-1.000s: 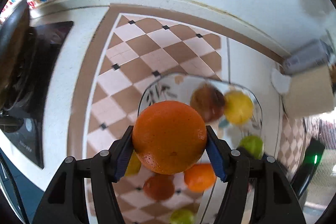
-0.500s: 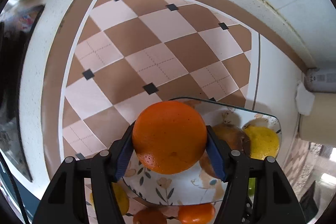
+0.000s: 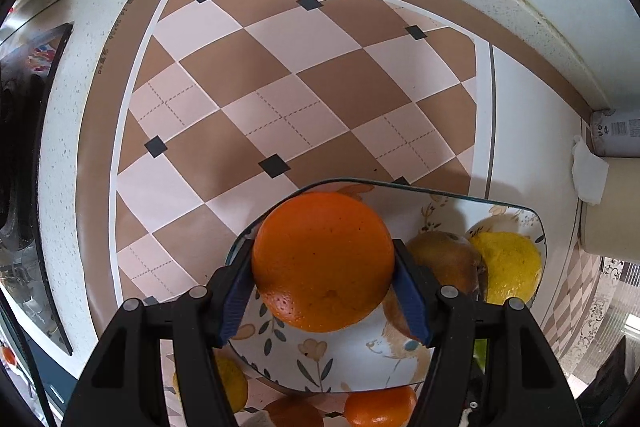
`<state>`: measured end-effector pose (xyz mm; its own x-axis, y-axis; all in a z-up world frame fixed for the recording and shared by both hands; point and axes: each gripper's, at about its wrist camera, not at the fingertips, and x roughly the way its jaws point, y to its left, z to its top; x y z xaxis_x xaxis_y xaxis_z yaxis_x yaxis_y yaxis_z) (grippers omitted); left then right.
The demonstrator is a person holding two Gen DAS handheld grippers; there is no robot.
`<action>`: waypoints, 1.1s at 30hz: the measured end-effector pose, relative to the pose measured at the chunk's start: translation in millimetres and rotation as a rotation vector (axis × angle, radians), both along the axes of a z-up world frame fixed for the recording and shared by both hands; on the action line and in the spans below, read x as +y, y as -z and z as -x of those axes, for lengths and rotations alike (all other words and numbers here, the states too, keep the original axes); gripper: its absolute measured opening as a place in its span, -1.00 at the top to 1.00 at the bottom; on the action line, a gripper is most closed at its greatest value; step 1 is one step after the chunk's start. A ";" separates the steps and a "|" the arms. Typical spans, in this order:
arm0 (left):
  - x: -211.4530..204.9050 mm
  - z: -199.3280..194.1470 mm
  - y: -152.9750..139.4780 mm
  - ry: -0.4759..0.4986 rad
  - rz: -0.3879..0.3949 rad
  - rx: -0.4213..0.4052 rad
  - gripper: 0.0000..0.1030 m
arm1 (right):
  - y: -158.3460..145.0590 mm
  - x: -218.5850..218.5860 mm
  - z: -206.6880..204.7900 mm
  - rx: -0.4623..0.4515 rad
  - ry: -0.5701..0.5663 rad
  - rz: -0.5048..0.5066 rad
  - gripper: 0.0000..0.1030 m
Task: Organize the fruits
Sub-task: 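Lower the orange and green apple onto the plate and open both tools, then lift both open tools away from the plate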
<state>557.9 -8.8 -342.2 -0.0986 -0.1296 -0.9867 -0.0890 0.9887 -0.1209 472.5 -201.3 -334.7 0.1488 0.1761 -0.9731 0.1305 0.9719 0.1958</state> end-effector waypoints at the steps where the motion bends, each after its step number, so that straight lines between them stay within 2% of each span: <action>1: -0.5 -2.3 0.9 0.000 0.001 0.003 -0.25 | -2.5 -1.0 0.8 0.001 -0.002 0.005 -0.71; 4: 3.7 -5.3 -5.2 0.001 -0.004 -0.028 -0.59 | -14.2 -5.5 6.8 -0.003 0.000 0.009 -0.83; 10: 7.9 1.9 -34.9 0.004 -0.013 -0.089 -0.59 | -35.3 -9.0 17.3 -0.025 0.017 0.034 -0.83; 14: 4.9 22.3 -65.1 0.054 -0.086 -0.187 -0.59 | -59.2 -6.2 32.9 -0.066 0.012 0.085 -0.83; 20: 9.3 80.4 -99.2 0.107 -0.132 -0.280 -0.59 | -87.3 -5.4 58.5 -0.107 0.018 0.119 -0.83; 26: 11.0 131.8 -130.9 0.148 -0.112 -0.352 -0.59 | -117.7 -5.6 89.2 -0.160 0.039 0.113 -0.83; 33: 11.0 173.3 -171.7 0.152 -0.115 -0.439 -0.59 | -157.6 -3.1 123.7 -0.222 0.041 0.126 -0.83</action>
<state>384.6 2.1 -170.5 0.3213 -0.0335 -0.9464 0.0929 0.9957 -0.0037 348.8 -204.4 -177.0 0.3659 0.0446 -0.9296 0.1375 0.9853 0.1014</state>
